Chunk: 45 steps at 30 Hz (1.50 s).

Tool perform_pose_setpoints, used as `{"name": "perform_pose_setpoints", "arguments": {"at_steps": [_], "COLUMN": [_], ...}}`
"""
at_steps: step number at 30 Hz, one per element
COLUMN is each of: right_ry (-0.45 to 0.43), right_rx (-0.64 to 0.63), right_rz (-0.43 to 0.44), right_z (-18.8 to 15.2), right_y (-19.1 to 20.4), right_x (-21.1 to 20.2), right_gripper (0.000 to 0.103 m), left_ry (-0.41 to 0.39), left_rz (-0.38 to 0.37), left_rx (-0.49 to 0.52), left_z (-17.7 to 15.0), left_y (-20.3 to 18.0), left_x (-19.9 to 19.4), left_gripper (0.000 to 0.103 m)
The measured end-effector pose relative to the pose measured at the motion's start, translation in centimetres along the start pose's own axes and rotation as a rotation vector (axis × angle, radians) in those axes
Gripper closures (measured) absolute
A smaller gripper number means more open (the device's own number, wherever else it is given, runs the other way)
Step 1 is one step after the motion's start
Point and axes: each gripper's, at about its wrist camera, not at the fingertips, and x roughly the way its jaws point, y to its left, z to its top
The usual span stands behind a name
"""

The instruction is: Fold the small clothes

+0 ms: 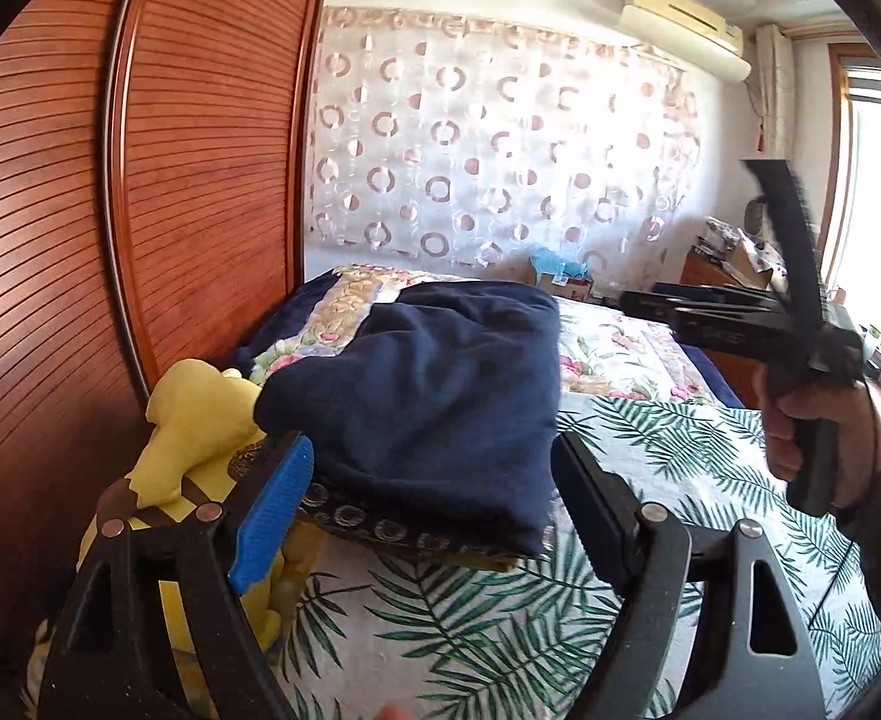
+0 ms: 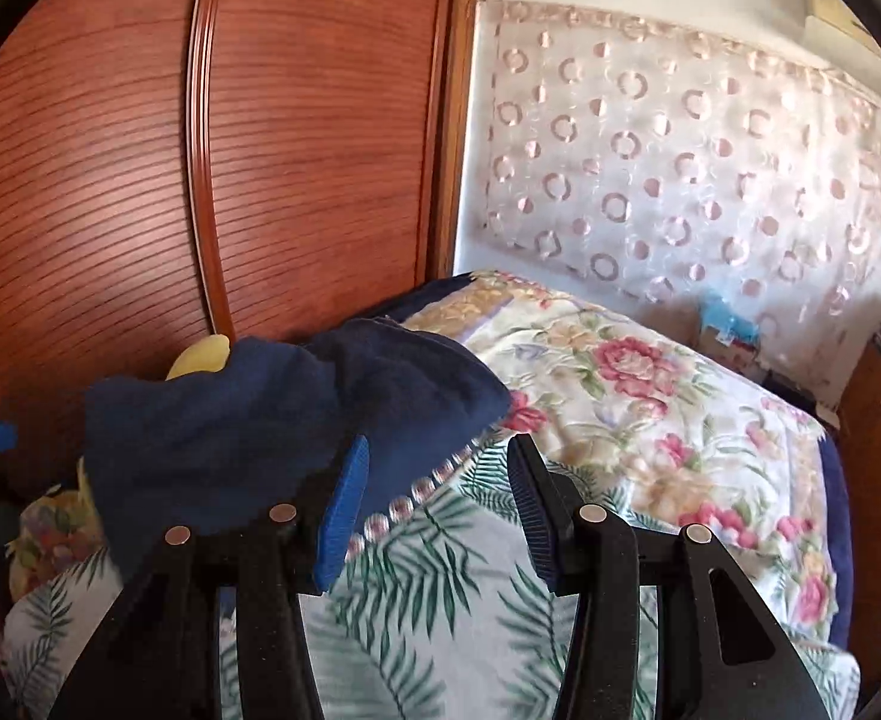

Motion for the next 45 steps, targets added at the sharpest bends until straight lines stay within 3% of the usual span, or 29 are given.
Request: {"name": "perform_pose_setpoints", "arguments": {"at_steps": [7, 18, 24, 27, 37, 45], "right_ry": [-0.028, -0.034, -0.042, -0.044, -0.087, -0.155], "right_rx": [0.047, 0.134, 0.201, 0.227, 0.304, 0.338], "right_rz": [-0.013, -0.052, -0.098, -0.137, -0.307, -0.382], "right_z": [-3.7, -9.0, -10.6, -11.9, -13.1, -12.7], "right_y": [1.5, 2.9, 3.5, 4.5, 6.8, 9.1], "right_x": [-7.2, -15.1, -18.9, -21.5, -29.4, -34.4], "right_gripper": [0.053, 0.053, 0.045, 0.032, 0.031, 0.031], "left_ry": [0.004, 0.019, 0.019, 0.019, -0.007, -0.049], "left_rz": [-0.039, -0.071, -0.095, -0.11, -0.168, -0.207], "left_rx": [0.046, 0.11, 0.147, 0.152, 0.183, 0.18], "left_z": [-0.5, -1.9, -2.7, -3.1, -2.2, 0.3], "left_y": [-2.2, -5.5, -7.8, -8.9, -12.9, -14.9], "left_x": [-1.2, -2.8, -4.1, -4.7, -7.1, -9.6], "left_gripper": [0.021, 0.021, 0.021, 0.021, 0.021, 0.021]}}
